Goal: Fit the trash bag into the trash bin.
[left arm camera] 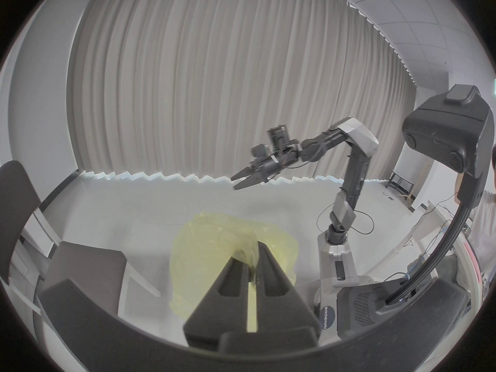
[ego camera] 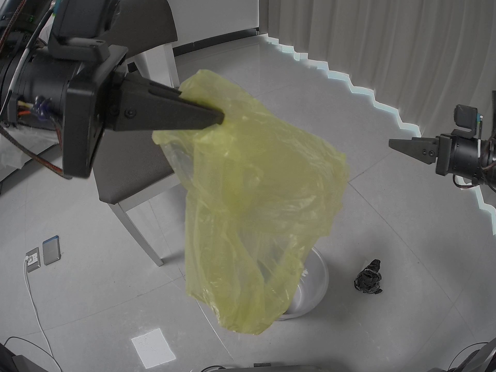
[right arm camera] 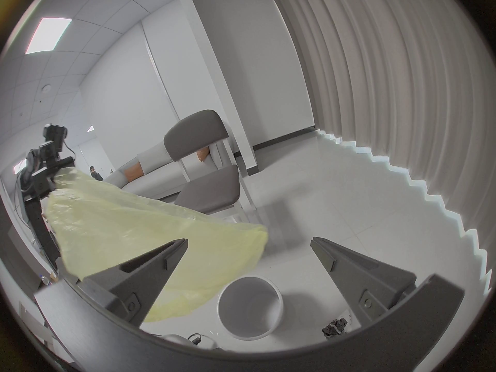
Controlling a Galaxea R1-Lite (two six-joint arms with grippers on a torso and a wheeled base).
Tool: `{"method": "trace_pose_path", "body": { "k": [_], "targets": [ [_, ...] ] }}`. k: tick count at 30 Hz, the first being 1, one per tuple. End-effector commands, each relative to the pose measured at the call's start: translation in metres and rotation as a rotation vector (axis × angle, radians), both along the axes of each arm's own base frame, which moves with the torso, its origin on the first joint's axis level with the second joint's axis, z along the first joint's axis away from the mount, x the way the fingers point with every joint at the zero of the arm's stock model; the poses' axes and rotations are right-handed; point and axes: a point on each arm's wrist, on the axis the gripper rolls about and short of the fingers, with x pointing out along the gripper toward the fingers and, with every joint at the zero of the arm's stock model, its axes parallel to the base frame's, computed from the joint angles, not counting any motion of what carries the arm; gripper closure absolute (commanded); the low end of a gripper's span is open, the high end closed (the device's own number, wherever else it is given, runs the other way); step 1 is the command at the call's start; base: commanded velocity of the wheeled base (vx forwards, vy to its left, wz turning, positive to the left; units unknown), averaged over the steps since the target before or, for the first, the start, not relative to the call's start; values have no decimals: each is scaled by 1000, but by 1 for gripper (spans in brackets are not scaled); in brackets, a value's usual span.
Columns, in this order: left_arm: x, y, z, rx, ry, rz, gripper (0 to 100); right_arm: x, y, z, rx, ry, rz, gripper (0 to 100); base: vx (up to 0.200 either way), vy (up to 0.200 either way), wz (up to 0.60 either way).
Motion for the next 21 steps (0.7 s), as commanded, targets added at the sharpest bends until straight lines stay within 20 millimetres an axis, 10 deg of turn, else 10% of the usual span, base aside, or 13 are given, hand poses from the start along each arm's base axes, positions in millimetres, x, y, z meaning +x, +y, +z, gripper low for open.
{"method": "trace_pose_path", "body": {
  "k": [1,12,21],
  "targets": [
    [-8,-13,-2,6,13,-71,100,50,12,-21,-17,81,10,0,0,0,0],
    [-10,-20,-4,6,11,-96,100,108,10,-37,-24,115,-25,0,0,0,0],
    [1,-19,-8,17,12,-65,100,85,-11,-27,-45,103,-71,0,0,0,0]
  ]
}}
